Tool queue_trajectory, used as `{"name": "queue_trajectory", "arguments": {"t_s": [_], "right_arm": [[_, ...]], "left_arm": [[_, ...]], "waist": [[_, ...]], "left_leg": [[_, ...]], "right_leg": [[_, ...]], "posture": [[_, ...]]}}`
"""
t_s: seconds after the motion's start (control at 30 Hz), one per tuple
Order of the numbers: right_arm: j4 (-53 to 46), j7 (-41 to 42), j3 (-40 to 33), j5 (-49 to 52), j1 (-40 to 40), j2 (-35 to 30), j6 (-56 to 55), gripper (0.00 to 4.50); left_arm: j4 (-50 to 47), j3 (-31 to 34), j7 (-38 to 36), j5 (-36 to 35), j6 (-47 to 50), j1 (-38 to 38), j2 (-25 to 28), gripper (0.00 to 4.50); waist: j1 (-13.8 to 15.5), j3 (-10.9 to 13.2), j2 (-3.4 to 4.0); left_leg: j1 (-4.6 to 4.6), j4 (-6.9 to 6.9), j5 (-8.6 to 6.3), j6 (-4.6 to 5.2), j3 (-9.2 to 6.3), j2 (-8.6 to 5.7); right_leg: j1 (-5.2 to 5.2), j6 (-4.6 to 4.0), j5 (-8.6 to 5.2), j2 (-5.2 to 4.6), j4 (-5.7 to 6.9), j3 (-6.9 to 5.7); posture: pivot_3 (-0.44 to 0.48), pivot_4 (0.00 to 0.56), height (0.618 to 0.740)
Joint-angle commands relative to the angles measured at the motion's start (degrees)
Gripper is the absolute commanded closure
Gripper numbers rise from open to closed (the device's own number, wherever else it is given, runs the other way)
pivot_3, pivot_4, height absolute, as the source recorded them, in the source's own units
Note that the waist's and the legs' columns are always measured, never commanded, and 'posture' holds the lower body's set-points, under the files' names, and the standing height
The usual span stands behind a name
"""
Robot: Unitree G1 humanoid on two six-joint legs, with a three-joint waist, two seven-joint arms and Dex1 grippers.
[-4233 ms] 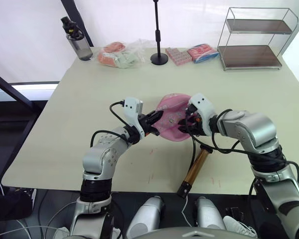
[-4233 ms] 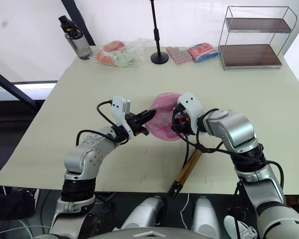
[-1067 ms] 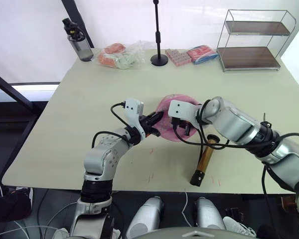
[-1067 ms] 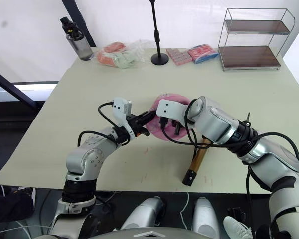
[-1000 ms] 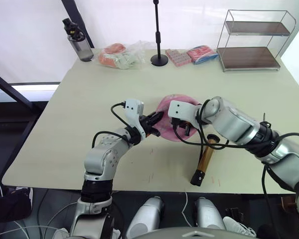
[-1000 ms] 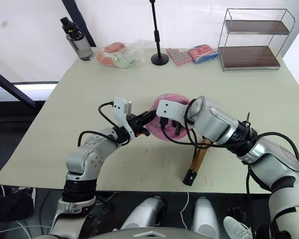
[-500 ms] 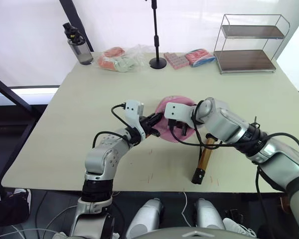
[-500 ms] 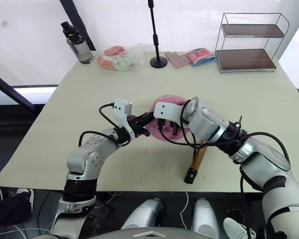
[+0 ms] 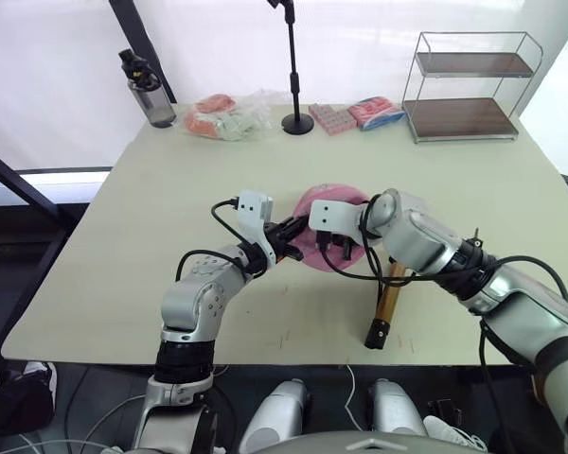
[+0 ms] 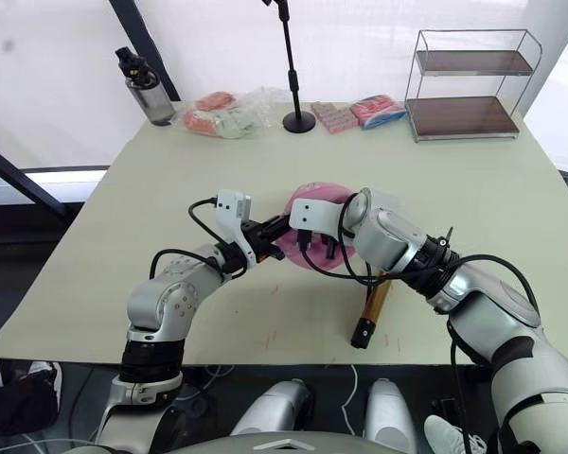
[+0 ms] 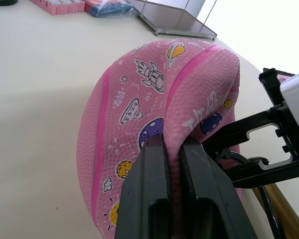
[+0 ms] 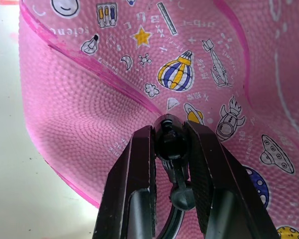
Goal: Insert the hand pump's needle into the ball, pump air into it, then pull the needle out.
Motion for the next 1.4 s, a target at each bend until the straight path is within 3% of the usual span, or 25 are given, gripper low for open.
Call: {"name": "queue_trajectory", "arguments": {"t_s": [0.03, 0.67, 0.87, 1.4], "right_arm": [[8.85, -0.12, 3.21, -3.31, 4.12, -1.36, 1.05, 4.15], [14.10, 1.71, 2.78, -7.73, 5.69, 1.25, -1.89, 4.15], [15.26, 2.35, 2.89, -8.84, 6.21, 2.15, -2.70, 4.15], [24.14, 1.47, 1.81, -11.92, 6.89, 5.97, -6.75, 4.15]], "left_arm": [[-0.44, -1.30, -1.15, -1.55, 1.91, 1.05, -0.14, 4.50], [-0.12, 0.41, -0.86, -2.22, 2.29, 0.85, -0.64, 4.50], [-0.62, 0.98, -0.70, -2.27, 3.02, 0.97, -0.90, 4.50], [-0.95, 2.65, -0.14, -3.15, 4.39, 0.62, -1.83, 4.50]], "waist": [[-0.08, -0.10, -0.02], [-0.31, -0.26, -0.04], [-0.33, -0.25, -0.03], [-0.50, -0.38, -0.14]], "left_leg": [[0.00, 0.00, 0.00, 0.00, 0.00, 0.00], [0.20, -0.04, -0.21, 0.00, -0.14, 0.00], [1.08, -0.66, -0.25, -0.07, -0.24, -0.01], [1.58, -0.86, -0.27, -0.11, -0.47, -0.01]], "right_leg": [[0.00, 0.00, 0.00, 0.00, 0.00, 0.00], [0.09, 0.00, 0.00, 0.11, 0.05, 0.06], [0.67, 0.23, -0.19, 0.18, -0.15, 0.21], [1.08, 0.27, -0.22, 0.34, -0.21, 0.26]], "posture": [[0.000, 0.150, 0.736], [0.000, 0.150, 0.736], [0.000, 0.150, 0.736], [0.000, 0.150, 0.736]]}}
